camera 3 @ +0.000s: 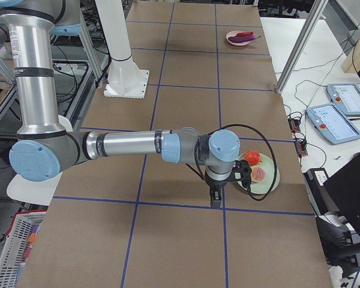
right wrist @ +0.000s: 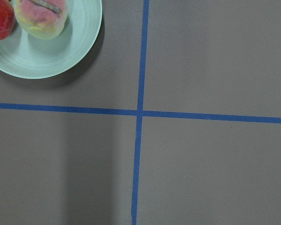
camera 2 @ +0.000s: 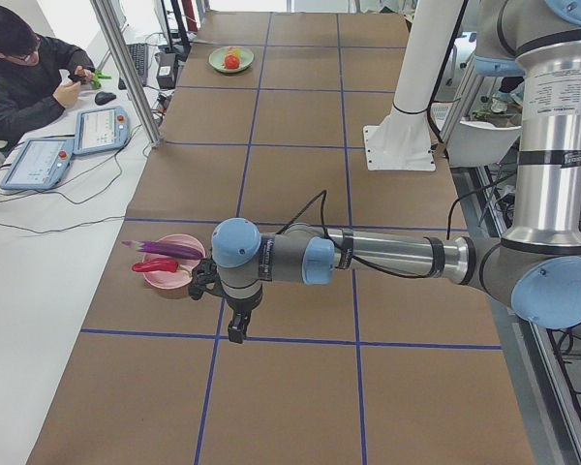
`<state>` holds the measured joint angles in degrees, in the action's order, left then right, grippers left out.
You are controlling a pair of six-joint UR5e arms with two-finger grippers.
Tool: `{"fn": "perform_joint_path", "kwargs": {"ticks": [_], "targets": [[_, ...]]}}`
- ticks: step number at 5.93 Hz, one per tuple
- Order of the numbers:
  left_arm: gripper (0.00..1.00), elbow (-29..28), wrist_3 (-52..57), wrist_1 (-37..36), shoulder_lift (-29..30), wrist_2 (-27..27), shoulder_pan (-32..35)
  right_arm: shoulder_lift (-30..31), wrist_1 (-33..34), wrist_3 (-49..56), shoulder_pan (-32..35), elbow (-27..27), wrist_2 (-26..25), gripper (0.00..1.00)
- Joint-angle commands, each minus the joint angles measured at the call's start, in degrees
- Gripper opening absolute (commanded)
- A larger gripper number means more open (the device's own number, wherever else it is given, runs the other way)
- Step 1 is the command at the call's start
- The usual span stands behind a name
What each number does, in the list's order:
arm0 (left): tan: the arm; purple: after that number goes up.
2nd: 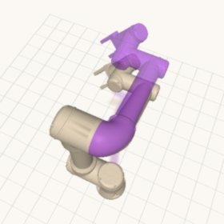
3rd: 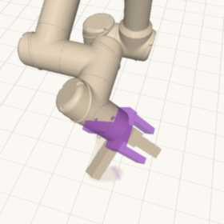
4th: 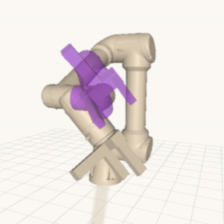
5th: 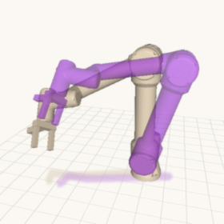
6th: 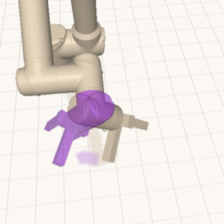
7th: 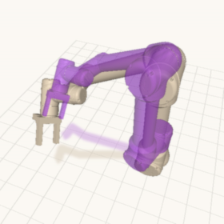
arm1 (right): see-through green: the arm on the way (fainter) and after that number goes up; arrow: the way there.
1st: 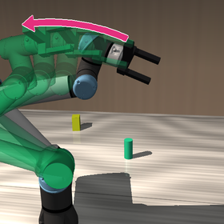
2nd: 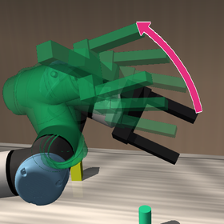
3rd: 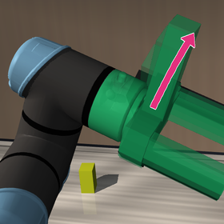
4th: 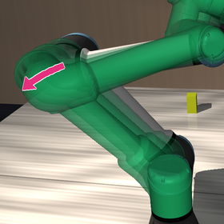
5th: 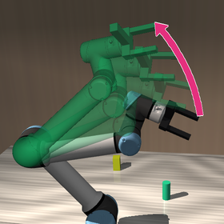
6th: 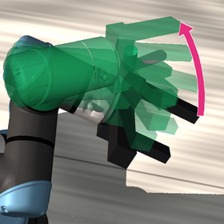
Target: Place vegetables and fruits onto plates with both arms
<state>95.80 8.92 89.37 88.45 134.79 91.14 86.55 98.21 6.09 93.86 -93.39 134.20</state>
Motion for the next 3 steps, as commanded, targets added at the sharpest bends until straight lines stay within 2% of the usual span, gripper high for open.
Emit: {"fn": "perform_joint_path", "kwargs": {"ticks": [1, 3], "targets": [[1.0, 0.0, 0.0, 0.1, 0.0, 0.0, 0.0, 0.3, -0.1, 0.0, 0.0, 0.0, 0.6, 1.0], [1.0, -0.3, 0.0, 0.1, 0.1, -0.1, -0.1, 0.6, 0.0, 0.0, 0.1, 0.0, 0.9, 1.0]]}}
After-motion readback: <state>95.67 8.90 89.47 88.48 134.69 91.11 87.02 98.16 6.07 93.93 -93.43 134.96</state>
